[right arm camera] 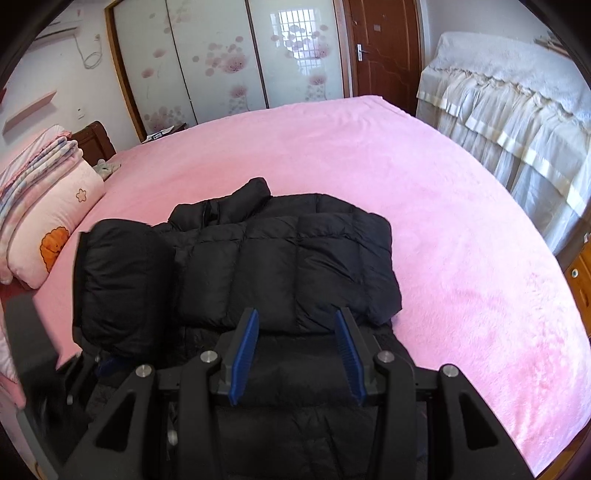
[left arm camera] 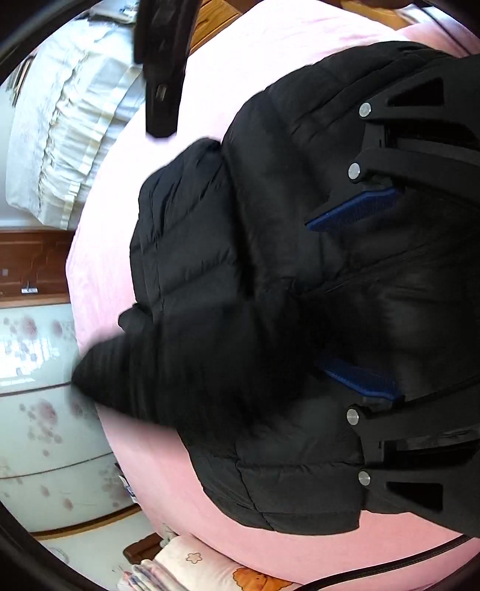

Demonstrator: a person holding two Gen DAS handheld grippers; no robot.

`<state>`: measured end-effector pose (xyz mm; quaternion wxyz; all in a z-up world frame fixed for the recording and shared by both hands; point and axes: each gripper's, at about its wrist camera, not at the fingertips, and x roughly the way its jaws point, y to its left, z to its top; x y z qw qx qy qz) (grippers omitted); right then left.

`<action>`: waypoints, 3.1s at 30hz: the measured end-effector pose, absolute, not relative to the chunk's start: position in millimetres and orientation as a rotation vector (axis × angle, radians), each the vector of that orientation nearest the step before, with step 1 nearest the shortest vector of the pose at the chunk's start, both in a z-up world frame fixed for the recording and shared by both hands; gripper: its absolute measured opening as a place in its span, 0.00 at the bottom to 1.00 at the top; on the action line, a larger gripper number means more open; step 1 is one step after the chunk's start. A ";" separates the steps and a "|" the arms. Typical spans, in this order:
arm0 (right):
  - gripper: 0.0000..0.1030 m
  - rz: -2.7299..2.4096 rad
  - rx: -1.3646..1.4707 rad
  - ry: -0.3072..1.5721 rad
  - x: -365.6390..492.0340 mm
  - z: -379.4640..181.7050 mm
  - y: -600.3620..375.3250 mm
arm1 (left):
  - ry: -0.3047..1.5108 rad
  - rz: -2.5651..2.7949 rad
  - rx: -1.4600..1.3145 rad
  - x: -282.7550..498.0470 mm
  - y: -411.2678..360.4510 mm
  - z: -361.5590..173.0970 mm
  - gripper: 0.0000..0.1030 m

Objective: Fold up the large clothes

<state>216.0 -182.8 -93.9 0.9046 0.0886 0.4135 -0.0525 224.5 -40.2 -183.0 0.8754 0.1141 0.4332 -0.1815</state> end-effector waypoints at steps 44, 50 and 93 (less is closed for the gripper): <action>0.11 0.105 -0.013 0.613 278.1 -34.3 -136.1 | 1.001 0.165 -0.298 296.9 169.1 -224.3 0.73; 0.11 -0.023 0.021 0.794 325.3 -95.1 -173.0 | 0.997 0.172 -0.304 300.0 171.3 -224.3 0.73; 0.29 -0.129 0.062 0.961 398.4 -181.8 -186.8 | 0.965 0.149 -0.052 452.5 84.1 -226.2 0.81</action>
